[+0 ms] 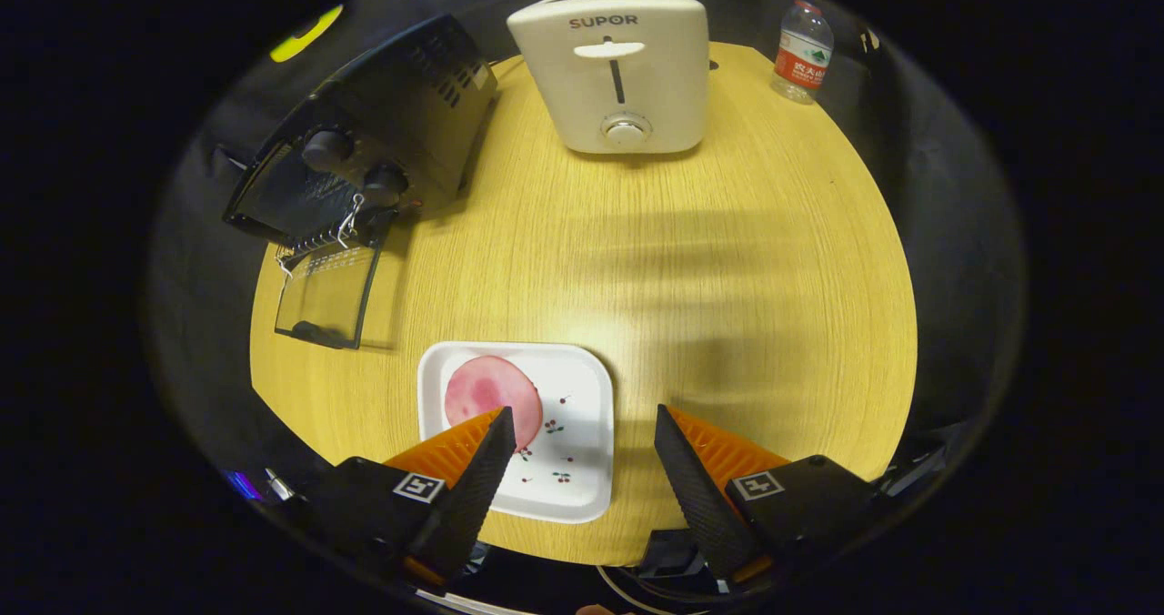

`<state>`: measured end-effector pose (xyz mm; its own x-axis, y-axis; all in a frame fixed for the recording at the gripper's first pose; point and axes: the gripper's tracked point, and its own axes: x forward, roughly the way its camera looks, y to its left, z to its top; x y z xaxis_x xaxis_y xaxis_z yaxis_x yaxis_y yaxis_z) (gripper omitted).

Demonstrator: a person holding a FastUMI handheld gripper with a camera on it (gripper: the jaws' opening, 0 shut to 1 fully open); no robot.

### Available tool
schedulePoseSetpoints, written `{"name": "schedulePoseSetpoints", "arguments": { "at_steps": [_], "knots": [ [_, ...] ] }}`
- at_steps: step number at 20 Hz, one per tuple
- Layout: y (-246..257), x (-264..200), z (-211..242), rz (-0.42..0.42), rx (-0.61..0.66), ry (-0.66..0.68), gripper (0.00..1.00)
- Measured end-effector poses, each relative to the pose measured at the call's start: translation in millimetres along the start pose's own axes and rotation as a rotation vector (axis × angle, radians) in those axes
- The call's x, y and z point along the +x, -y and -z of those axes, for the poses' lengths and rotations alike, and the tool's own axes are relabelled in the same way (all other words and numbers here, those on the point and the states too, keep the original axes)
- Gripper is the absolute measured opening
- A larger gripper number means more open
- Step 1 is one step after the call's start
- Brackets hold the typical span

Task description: Open the toaster oven, put the food inside, and close the toaster oven door.

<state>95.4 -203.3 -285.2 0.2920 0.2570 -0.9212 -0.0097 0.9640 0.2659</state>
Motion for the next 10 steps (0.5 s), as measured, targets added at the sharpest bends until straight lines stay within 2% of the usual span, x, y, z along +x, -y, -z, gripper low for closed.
{"name": "schedulePoseSetpoints", "arguments": {
  "at_steps": [5, 10],
  "knots": [
    [4, 10, 11, -0.002, -0.018, -0.04, 0.99],
    [10, 22, 24, 0.043, -0.04, -0.08, 0.99]
  ]
}}
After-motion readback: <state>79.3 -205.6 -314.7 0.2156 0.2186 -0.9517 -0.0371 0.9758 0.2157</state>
